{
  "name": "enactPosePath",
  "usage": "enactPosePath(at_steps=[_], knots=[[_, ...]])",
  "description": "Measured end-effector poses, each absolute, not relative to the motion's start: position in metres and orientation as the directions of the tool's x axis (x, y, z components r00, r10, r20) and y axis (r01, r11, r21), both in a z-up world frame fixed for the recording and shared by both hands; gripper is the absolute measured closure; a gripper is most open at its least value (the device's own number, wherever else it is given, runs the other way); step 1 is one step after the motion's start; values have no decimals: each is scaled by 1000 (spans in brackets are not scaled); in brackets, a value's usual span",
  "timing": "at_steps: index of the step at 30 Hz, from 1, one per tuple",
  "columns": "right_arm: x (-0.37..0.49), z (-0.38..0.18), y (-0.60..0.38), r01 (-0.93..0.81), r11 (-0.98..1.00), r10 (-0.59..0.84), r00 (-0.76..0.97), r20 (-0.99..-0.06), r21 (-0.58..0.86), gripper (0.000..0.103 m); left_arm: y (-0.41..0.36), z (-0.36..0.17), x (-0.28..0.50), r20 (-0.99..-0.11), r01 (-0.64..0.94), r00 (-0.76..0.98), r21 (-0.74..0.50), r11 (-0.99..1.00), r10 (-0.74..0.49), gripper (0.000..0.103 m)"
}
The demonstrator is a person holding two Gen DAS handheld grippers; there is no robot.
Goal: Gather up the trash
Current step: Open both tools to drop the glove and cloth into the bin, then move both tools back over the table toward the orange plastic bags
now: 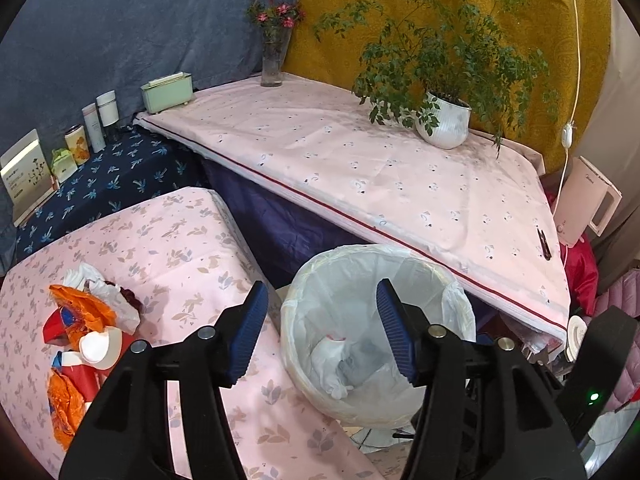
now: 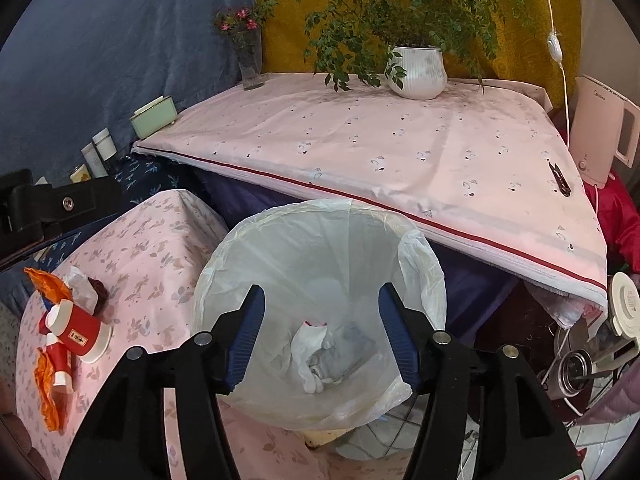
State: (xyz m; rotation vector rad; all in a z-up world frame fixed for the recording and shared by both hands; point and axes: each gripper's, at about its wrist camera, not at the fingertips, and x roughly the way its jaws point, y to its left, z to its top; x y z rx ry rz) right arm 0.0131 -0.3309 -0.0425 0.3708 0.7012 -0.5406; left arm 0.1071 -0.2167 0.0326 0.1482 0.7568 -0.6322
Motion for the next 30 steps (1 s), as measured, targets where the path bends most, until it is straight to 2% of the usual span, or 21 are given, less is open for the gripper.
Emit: enactPosePath(at_steps=[7, 13, 14, 17, 30], knots=[[9, -35, -315, 569, 814, -350, 645, -680, 120, 36, -190, 30, 110, -683, 533, 574, -108, 839, -452, 44], [6, -26, -293, 543, 829, -330, 664, -671, 130, 28, -155, 30, 111, -675, 475, 607, -114, 872, -419, 34], [6, -25, -289, 535, 835, -325, 669, -669, 130, 27, -147, 30, 111, -674, 461, 616, -113, 880, -408, 30], [8, -20, -274, 511, 851, -314, 681, -661, 123, 23, -127, 30, 110, -671, 424, 636, -108, 899, -381, 28], [20, -7, -206, 395, 914, -247, 724, -644, 93, 19, -44, 22, 113, -676, 269, 692, -86, 959, -254, 19]])
